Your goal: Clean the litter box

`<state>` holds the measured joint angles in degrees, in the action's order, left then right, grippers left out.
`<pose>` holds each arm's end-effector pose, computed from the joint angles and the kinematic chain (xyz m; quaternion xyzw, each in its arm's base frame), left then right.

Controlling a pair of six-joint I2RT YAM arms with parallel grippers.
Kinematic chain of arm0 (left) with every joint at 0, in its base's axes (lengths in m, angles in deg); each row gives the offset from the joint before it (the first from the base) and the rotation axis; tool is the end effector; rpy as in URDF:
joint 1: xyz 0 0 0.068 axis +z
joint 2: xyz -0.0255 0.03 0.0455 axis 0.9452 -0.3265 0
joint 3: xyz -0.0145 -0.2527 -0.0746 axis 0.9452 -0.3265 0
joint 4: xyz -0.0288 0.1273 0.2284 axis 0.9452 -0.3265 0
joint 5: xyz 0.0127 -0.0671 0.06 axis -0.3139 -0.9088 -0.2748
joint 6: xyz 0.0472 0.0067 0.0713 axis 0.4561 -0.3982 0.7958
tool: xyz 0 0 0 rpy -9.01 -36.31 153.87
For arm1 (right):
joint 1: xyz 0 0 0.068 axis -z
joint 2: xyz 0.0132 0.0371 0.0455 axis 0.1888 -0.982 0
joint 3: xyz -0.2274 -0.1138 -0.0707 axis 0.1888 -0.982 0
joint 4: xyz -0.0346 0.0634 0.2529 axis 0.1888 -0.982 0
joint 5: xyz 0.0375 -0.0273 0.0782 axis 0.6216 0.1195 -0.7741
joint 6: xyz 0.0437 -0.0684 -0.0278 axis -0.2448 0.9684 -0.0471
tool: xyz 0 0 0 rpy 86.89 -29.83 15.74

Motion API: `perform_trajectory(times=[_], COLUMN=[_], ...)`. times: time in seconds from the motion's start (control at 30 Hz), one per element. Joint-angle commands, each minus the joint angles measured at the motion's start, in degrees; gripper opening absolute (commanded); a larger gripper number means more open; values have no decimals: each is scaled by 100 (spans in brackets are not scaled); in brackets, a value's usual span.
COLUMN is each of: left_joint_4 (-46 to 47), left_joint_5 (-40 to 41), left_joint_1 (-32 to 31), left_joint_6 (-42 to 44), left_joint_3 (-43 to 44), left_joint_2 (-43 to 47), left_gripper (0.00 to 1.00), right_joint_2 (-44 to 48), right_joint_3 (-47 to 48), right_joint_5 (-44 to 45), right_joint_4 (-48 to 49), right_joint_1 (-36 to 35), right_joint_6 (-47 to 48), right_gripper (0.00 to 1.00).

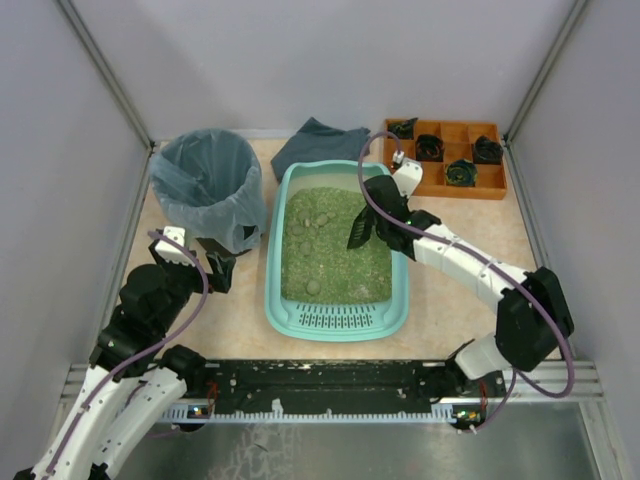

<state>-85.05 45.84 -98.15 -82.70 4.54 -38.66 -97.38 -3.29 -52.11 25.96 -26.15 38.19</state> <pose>0.1380 -0.0537 0.3004 0.0700 0.7792 -0.1088 0.6133 0.3010 0.1747 0.2607 0.1729 0.8435 0.0830 0.5017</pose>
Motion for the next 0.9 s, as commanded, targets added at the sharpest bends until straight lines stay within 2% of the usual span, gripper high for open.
perform_trajectory(times=[0.0,0.33,0.67,0.87], left_joint_4=[130,130,130,130], left_joint_5=[-63,-54,-55,-48], left_joint_1=[45,47,46,46], left_joint_6=[37,36,26,26], left_joint_3=[-5,-6,-10,-7], left_joint_2=[45,55,50,52], left_gripper=[100,100,100,100], right_joint_2=[-296,-991,-2285,-2562], right_joint_3=[326,288,621,678], right_joint_5=[-484,-1393,-2993,-3279], right_joint_4=[157,1024,1825,2022], right_joint_1=[245,398,384,334], right_joint_6=[-206,-394,-926,-1112], right_gripper=[0,0,0,0])
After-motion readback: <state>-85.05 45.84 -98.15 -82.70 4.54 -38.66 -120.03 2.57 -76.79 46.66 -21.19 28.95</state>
